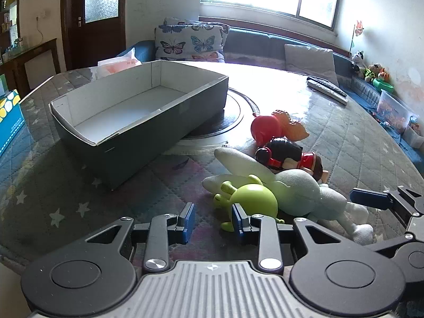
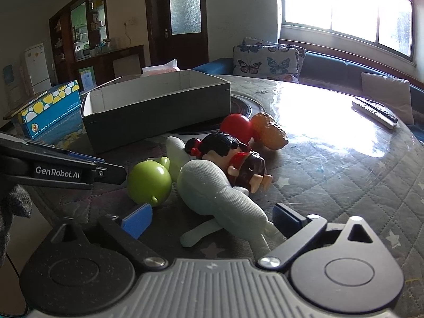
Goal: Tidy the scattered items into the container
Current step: 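Lower the left gripper onto the white plush bunny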
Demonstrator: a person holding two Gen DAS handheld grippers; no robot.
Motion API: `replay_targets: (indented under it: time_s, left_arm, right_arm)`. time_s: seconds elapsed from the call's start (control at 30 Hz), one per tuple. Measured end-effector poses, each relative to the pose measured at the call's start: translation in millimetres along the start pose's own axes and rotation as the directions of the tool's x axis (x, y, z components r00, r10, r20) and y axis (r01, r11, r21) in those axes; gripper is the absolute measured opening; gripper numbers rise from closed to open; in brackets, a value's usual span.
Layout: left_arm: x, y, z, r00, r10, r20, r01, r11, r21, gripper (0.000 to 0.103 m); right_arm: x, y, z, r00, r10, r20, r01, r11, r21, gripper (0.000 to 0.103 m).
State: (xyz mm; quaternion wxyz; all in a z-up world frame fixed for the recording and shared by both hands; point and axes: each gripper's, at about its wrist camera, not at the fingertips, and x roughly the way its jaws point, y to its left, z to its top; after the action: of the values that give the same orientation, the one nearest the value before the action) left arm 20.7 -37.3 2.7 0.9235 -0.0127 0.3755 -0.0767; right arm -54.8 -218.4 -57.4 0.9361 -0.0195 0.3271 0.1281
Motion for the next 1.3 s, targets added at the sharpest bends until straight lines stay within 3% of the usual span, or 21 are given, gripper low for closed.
replay_targets:
  time_s: [1.3]
  left_arm:
    - [15,4,19,0.999,-0.036,-0.029,0.035,0.999,-0.021,0.033]
  right_arm:
    - [17,-11,3,0.998,-0.032,-0.049,0.032,0.999,0.004,0.081]
